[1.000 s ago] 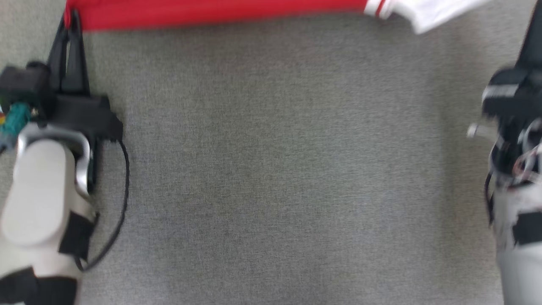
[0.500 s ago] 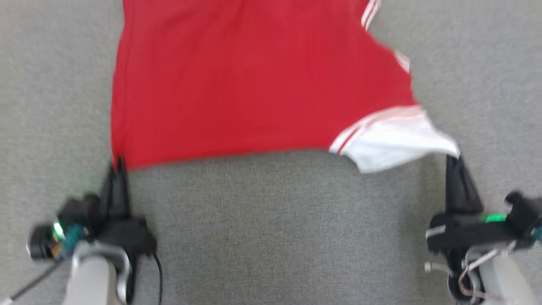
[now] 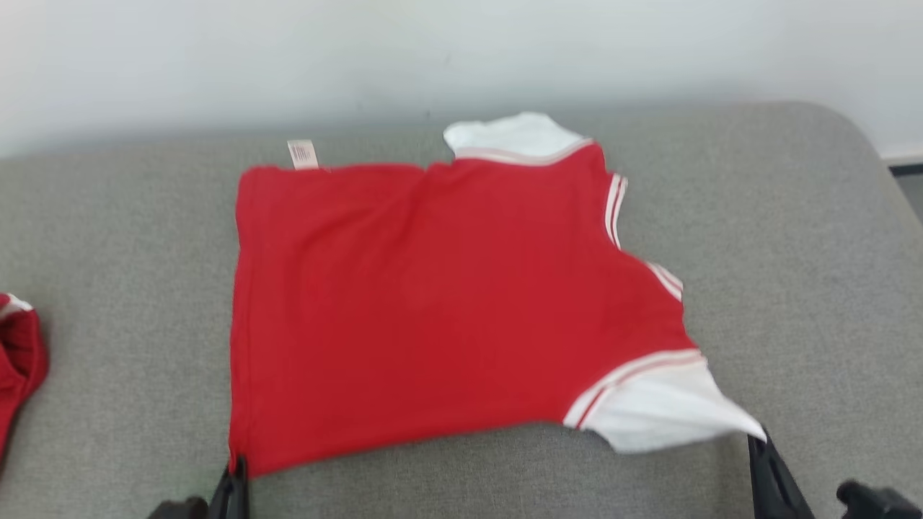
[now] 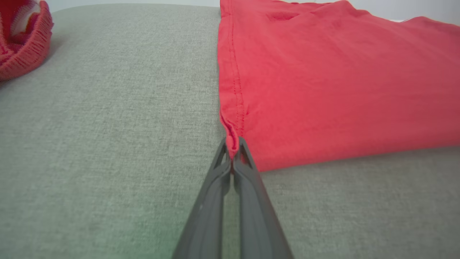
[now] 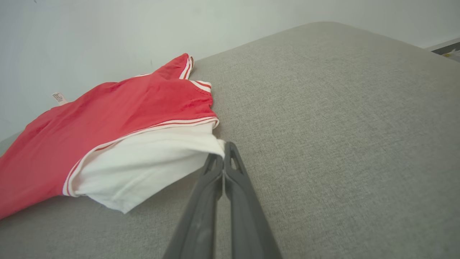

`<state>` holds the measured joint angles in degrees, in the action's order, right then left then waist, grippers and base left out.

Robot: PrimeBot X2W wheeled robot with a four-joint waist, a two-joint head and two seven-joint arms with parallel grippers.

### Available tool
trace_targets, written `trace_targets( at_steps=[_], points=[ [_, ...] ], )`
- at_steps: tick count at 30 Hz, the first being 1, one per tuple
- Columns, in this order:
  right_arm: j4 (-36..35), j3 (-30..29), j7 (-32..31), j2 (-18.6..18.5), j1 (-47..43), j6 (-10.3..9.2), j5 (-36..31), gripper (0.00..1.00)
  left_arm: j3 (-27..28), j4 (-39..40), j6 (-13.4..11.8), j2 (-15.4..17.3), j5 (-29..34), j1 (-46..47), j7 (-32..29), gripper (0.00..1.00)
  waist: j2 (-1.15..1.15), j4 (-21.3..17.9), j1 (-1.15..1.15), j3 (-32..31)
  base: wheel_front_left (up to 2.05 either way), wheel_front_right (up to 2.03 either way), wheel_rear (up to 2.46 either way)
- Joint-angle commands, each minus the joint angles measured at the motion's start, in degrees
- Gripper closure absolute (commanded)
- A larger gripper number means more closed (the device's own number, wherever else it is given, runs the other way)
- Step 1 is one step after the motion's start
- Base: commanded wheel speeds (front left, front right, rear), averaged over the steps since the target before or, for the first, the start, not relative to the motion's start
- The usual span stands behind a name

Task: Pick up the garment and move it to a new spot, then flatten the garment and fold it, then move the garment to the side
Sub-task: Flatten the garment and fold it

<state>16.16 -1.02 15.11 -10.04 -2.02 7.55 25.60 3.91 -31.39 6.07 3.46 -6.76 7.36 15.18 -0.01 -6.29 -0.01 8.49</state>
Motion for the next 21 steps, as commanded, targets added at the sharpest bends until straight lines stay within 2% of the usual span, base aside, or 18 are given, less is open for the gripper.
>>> trace_targets(
  at_steps=[1, 10, 21],
  points=[
    [0.3, -0.4, 0.0, 0.3, -2.4, -0.13, -0.1, 1.0, 0.2, -0.3, 0.1, -0.1, 0.0, -2.4, 0.0, 1.0, 0.01, 0.3, 0.01, -5.5, 0.0, 0.0, 0.0],
    [0.5, -1.8, 0.0, 1.2, -9.9, -0.14, -1.2, 1.0, 1.3, 0.6, -0.4, -0.4, -2.0, -9.4, 0.0, 1.0, 0.01, -0.3, 0.01, -9.0, 0.0, 0.0, 0.0],
    [-0.9, -3.4, 0.0, 1.7, -13.9, -0.14, -3.2, 1.0, 0.9, 1.2, -1.2, -0.4, -4.0, -12.7, 0.0, 1.0, 0.01, 0.2, 0.01, -9.3, 0.0, 0.0, 0.0]
  ],
)
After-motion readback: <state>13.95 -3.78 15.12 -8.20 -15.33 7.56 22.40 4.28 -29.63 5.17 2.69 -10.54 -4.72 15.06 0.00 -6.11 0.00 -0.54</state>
